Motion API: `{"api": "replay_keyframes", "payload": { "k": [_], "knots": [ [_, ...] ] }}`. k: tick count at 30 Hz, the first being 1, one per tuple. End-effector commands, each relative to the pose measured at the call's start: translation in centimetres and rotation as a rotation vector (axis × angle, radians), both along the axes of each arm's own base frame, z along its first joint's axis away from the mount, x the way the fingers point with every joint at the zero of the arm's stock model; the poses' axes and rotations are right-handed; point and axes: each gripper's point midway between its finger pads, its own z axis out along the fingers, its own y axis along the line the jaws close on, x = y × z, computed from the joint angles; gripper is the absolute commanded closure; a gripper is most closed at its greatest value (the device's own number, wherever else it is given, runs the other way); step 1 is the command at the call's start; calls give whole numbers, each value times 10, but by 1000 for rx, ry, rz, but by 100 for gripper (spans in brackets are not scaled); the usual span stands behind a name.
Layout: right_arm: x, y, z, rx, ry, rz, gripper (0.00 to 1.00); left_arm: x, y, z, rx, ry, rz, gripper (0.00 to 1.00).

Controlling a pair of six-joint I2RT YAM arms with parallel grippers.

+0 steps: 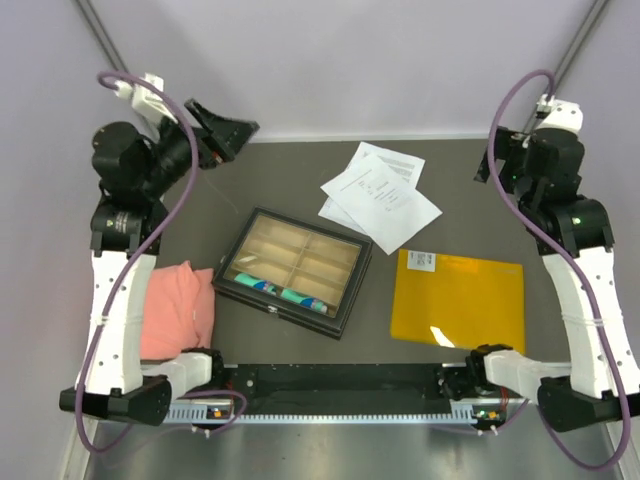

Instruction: Put the files into the folder

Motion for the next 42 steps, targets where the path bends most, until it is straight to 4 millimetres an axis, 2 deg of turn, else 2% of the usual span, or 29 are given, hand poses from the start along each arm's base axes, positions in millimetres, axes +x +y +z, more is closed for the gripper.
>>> {"api": "replay_keyframes", "payload": {
  "k": [1, 2, 4, 5, 6, 7, 8, 9, 10, 11, 12, 14, 15, 16, 18, 21, 22, 27, 28, 29, 32, 33, 36, 42],
  "knots": [
    [14, 17, -51, 37, 156, 51, 1, 8, -11, -73, -11, 195, -72, 9],
    [15, 36, -60, 78, 183, 150, 1, 10, -15, -106, -6, 275, -101, 10],
    [18, 57, -85, 125, 222, 252, 1, 3, -24, -141, 5, 356, -178, 10],
    [14, 81, -90, 192, 222, 371, 1, -1, -27, -174, 9, 432, -194, 9],
    [11, 94, -99, 239, 226, 426, 1, -4, -28, -190, 21, 463, -203, 8],
    [13, 107, -120, 301, 238, 467, 1, -10, -27, -203, 31, 484, -192, 7],
    [6, 124, -128, 347, 258, 542, 1, -18, -30, -231, 48, 540, -191, 8],
    [0, 140, -140, 358, 290, 588, 1, -26, -29, -236, 63, 530, -181, 7],
    [-7, 147, -162, 349, 344, 610, 1, -31, -31, -244, 75, 538, -179, 7],
    [-10, 153, -182, 315, 405, 610, 1, -38, -33, -263, 96, 569, -166, 7],
    [-22, 167, -197, 268, 457, 651, 1, -45, -34, -263, 102, 552, -168, 7],
    [-35, 169, -224, 145, 541, 643, 1, -57, -39, -276, 127, 567, -175, 7],
    [-42, 172, -240, 99, 598, 649, 1, -62, -40, -274, 139, 549, -174, 7],
    [-56, 181, -251, 27, 637, 672, 1, -65, -40, -276, 153, 545, -172, 7],
    [-80, 184, -271, -42, 725, 702, 1, -73, -43, -274, 187, 520, -166, 7],
    [-116, 204, -287, -47, 774, 807, 1, -77, -41, -268, 203, 483, -158, 7],
    [-134, 219, -286, -21, 782, 883, 1, -75, -40, -267, 204, 475, -149, 7],
    [-177, 258, -302, -98, 793, 1053, 1, -70, -33, -241, 194, 395, -94, 7],
    [-175, 267, -303, -105, 765, 1059, 1, -68, -31, -235, 192, 374, -78, 7],
    [-184, 275, -312, -137, 781, 1091, 1, -67, -30, -225, 190, 345, -70, 7],
    [-182, 294, -318, -187, 756, 1097, 1, -67, -19, -200, 195, 286, -10, 7],
    [-185, 304, -313, -199, 733, 1120, 1, -69, -16, -192, 195, 265, 3, 7],
    [-179, 318, -314, -215, 687, 1099, 1, -76, -4, -171, 193, 214, 50, 7],
    [-158, 337, -312, -229, 619, 1048, 1, -87, 18, -160, 192, 177, 150, 5]
  ]
}}
